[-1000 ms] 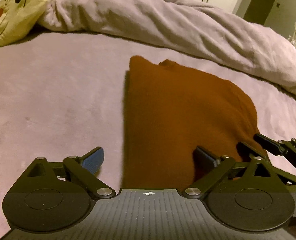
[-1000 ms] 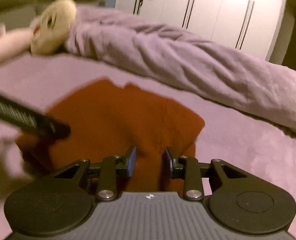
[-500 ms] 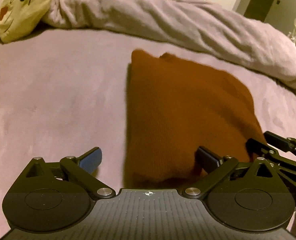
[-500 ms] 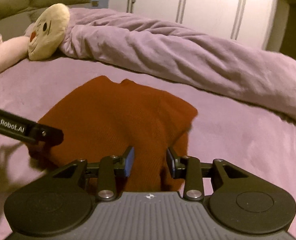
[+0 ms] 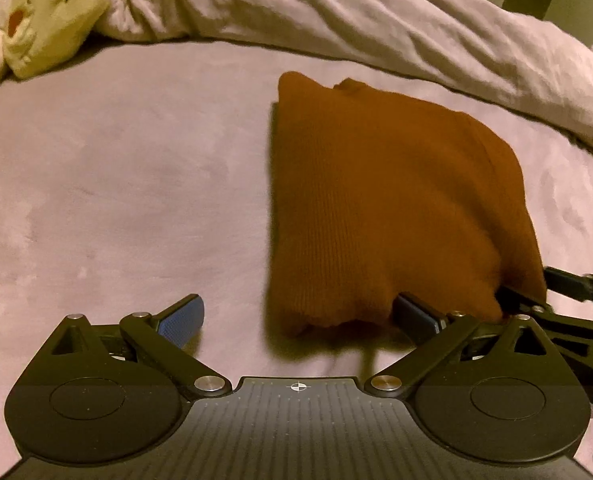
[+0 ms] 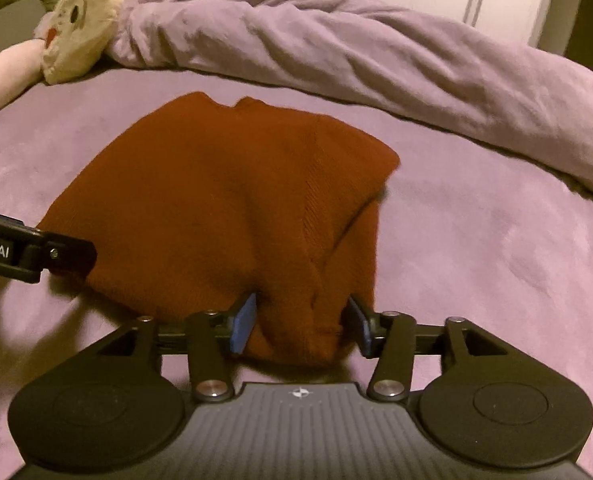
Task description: Fold small clothes
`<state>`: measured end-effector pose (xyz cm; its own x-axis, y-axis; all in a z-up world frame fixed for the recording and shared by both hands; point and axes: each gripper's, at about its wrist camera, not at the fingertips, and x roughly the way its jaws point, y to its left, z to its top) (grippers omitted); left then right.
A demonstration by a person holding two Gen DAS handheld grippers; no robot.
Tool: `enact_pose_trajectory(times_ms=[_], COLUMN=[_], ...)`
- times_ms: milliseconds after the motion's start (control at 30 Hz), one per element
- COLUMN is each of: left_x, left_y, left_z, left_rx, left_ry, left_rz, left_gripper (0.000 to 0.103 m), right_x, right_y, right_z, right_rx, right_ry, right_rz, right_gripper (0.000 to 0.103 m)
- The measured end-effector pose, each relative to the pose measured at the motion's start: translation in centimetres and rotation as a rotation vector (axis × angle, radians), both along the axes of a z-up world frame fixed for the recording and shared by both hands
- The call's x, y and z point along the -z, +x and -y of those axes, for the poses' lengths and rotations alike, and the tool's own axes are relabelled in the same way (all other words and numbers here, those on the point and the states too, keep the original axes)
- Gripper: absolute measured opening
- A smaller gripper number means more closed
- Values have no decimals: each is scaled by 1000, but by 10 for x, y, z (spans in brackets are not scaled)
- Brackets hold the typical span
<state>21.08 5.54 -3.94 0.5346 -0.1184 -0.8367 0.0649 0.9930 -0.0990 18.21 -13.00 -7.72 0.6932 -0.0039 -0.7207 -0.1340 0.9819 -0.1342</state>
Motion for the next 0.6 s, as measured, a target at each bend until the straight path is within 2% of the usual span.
enact_pose_trajectory(times_ms=[133, 167, 233, 300, 367, 467, 533, 600], left_x=[-4, -4, -6, -7, -8, -10, -13, -18], left_y=[-14, -19, -32, -43, -52, -60, -63, -64], left_z=[1, -1, -4, -8, -10, -12, -12, -11], left_rx=[-5, -9, -28, -51, -63, -75, -70, -69], left_ry=[48, 50, 52, 65, 84, 107, 114, 134], left_rz=[-12, -17, -21, -36, -51, -74, -71, -66], left_gripper=[103, 103, 103, 103, 103, 103, 103, 103], right_x=[-8, -8, -7, -6, -6, -8, -12, -19], right_y=[-19, -25, -40, -56, -68, -74, -74, -75], right_z=[-2, -1, 0, 0, 0, -2, -1, -5], right_rx=[48, 56, 71, 82, 92, 128, 130, 133], right_ry=[-7, 10, 52, 99, 151, 185, 213, 199], right_rz=[-64, -80, -115, -144, -181, -247, -245, -222], right_gripper=[71, 72, 83, 87, 97, 99, 99, 99])
